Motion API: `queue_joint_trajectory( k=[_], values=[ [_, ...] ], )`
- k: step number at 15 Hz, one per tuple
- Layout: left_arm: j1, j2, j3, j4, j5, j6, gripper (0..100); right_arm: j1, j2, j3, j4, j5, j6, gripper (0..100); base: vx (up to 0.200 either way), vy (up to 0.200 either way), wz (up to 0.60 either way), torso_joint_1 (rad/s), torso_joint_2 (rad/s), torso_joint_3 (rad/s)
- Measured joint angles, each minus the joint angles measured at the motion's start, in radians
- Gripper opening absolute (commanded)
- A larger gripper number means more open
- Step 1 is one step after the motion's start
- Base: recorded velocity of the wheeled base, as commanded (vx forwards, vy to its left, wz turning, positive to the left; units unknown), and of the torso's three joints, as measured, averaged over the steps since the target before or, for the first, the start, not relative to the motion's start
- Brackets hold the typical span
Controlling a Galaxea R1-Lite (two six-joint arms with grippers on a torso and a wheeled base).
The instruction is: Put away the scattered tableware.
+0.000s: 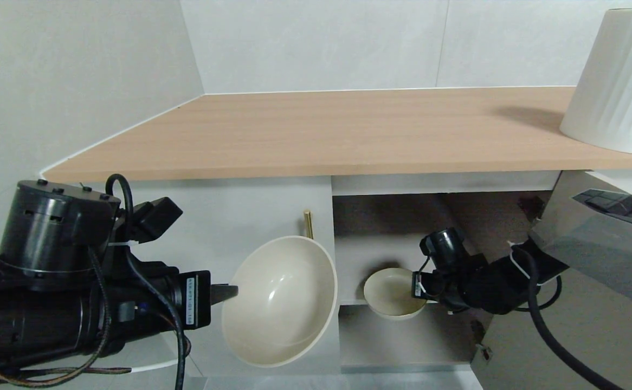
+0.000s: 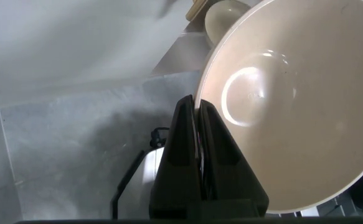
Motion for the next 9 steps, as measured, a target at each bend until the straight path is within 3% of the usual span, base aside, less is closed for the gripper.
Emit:
queue_joint_trajectory(
  k=[2,9],
  values=[
    [0.000,0.002,0.000,0.000,0.001,0.000,0,-0.015,0.031,-0.044,-0.004,-0.064,0.019,0,0.000,0.000,0.00,0.000,0.00,0.000],
    [0.001,0.029,-0.003,-0.018,0.010,-0.007,0,-0.027,0.119,-0.142,-0.041,-0.141,0.020,0,0.000,0.000,0.00,0.000,0.00,0.000]
  ],
)
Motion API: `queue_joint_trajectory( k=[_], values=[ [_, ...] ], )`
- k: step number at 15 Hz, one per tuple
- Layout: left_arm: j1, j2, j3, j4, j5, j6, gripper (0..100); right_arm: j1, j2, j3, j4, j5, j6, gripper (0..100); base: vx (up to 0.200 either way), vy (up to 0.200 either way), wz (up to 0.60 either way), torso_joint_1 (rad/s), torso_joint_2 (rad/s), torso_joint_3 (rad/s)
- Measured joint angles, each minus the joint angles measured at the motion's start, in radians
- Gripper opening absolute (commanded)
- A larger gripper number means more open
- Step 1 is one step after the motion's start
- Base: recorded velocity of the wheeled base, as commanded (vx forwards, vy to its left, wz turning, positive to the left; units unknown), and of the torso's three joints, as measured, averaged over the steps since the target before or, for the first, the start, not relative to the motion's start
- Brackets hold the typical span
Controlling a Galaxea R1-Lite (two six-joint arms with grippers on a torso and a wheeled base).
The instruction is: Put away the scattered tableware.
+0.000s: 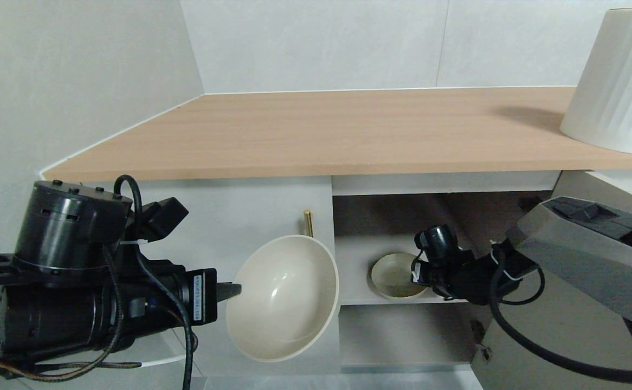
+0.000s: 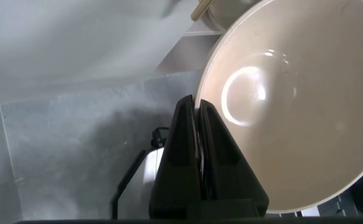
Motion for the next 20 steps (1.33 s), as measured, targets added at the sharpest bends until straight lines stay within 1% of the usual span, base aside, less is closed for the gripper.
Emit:
queue_joint_trajectory(
  k=[2,6,10,11,14,15,17,18,19,20],
  values=[
    [0.000,0.007,0.000,0.000,0.002,0.000,0,-0.005,0.016,-0.021,0.001,-0.021,0.000,0,0.000,0.000,0.00,0.000,0.00,0.000],
    [0.000,0.023,0.002,0.000,0.003,-0.001,0,-0.021,0.040,-0.057,0.001,-0.027,-0.014,0,0.000,0.000,0.00,0.000,0.00,0.000],
    [0.000,0.046,0.000,-0.001,0.041,-0.002,0,-0.023,0.057,-0.072,0.001,-0.046,-0.021,0,0.000,0.000,0.00,0.000,0.00,0.000],
    [0.000,0.050,0.000,-0.001,0.043,-0.002,0,-0.024,0.058,-0.073,0.001,-0.046,-0.021,100,0.000,0.000,0.00,0.000,0.00,0.000],
    [0.000,0.059,0.000,-0.012,0.044,-0.007,0,-0.024,0.058,-0.073,0.001,-0.046,-0.021,100,0.000,0.000,0.00,0.000,0.00,0.000],
    [-0.001,0.063,0.000,-0.030,0.044,-0.027,0,-0.024,0.056,-0.072,0.001,-0.045,-0.021,100,0.000,0.000,0.00,0.000,0.00,0.000],
    [-0.013,0.081,0.000,-0.063,0.060,-0.085,0,-0.023,0.046,-0.065,0.002,-0.045,-0.020,100,0.000,0.000,0.00,0.000,0.00,0.000],
    [-0.034,0.095,-0.002,-0.072,0.081,-0.126,0,-0.022,0.033,-0.054,0.003,-0.044,-0.020,100,0.000,0.000,0.00,0.000,0.00,0.000],
    [-0.056,0.113,-0.004,-0.077,0.107,-0.150,0,-0.019,0.014,-0.037,0.004,-0.039,-0.020,100,0.000,0.000,0.00,0.000,0.00,0.000],
    [-0.071,0.132,-0.006,-0.078,0.133,-0.158,0,-0.016,-0.009,-0.020,0.006,-0.030,-0.020,100,0.000,0.000,0.00,0.000,0.00,0.000]
  ],
)
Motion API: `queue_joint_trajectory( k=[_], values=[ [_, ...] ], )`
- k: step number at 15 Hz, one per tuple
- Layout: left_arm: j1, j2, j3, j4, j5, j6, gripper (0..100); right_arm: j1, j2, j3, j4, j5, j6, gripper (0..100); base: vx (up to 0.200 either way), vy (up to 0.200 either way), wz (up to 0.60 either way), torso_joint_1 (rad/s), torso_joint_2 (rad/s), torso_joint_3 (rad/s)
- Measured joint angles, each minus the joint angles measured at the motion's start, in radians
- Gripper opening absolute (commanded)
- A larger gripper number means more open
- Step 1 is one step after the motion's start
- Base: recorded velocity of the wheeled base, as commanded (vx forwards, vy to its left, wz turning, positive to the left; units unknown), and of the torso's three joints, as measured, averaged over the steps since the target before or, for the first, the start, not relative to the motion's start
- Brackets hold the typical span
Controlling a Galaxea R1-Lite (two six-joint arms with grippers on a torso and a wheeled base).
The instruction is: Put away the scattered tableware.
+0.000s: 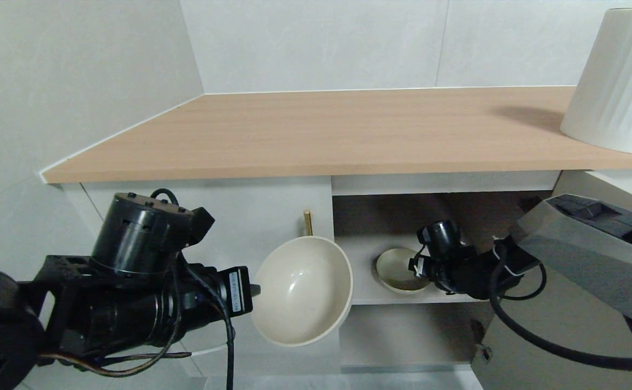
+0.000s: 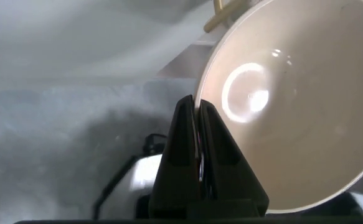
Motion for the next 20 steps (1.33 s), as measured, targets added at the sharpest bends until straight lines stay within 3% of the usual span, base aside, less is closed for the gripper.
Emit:
queue_joint_trajectory(
  k=[4,7,13,20],
  values=[
    [-0.067,0.112,-0.003,-0.007,0.153,-0.010,0,0.059,-0.182,0.175,0.004,0.166,-0.078,100,0.000,0.000,0.00,0.000,0.00,0.000],
    [-0.093,0.193,0.001,-0.007,0.194,-0.011,0,0.142,-0.352,0.326,0.006,0.296,-0.155,100,0.000,0.000,0.00,0.000,0.00,0.000],
    [-0.118,0.297,0.014,0.000,0.203,-0.006,0,0.316,-0.526,0.464,0.069,0.386,-0.232,100,0.000,0.000,0.00,0.000,0.00,0.000],
    [-0.209,0.289,0.016,0.000,0.203,-0.006,0,0.394,-0.481,0.473,0.058,0.373,-0.232,100,0.000,0.000,0.00,0.000,0.00,0.000]
  ],
)
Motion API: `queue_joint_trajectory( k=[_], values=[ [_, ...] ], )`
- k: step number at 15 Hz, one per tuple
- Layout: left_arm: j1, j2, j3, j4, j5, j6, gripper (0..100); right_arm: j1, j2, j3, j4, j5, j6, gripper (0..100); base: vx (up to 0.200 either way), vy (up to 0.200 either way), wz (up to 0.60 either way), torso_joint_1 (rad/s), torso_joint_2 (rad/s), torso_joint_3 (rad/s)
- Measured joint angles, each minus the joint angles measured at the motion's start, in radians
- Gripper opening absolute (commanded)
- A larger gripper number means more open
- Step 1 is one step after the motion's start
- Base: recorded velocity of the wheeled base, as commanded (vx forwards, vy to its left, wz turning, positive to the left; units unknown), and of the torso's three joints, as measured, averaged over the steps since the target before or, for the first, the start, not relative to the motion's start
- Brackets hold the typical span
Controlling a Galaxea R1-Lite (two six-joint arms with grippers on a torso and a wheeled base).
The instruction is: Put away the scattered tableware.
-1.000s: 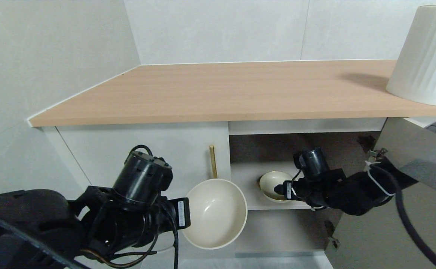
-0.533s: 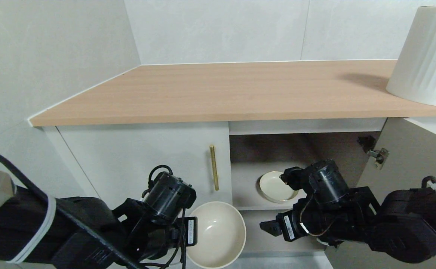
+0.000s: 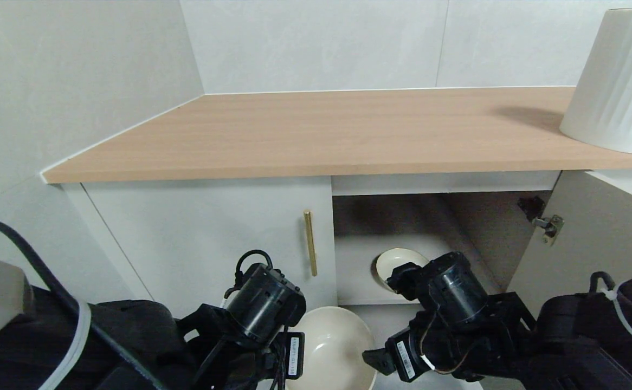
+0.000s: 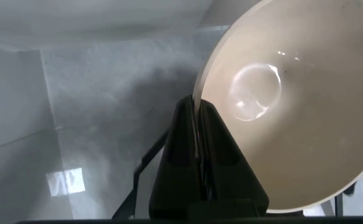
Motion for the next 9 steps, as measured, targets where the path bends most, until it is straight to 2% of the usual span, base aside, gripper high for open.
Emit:
queue_joint_trajectory(
  k=[6,7,9],
  values=[
    [-0.018,-0.010,0.000,0.001,0.000,0.001,0,0.001,0.050,-0.021,-0.034,-0.055,0.008,100,0.000,0.000,0.00,0.000,0.00,0.000],
    [-0.022,-0.010,0.001,0.001,0.000,0.002,0,0.001,0.055,-0.021,-0.043,-0.058,0.008,0,0.000,0.000,0.00,0.000,0.00,0.000],
    [-0.026,-0.011,0.003,0.001,0.000,0.002,0,0.001,0.063,-0.021,-0.045,-0.058,0.012,0,0.000,0.000,0.00,0.000,0.00,0.000]
  ],
)
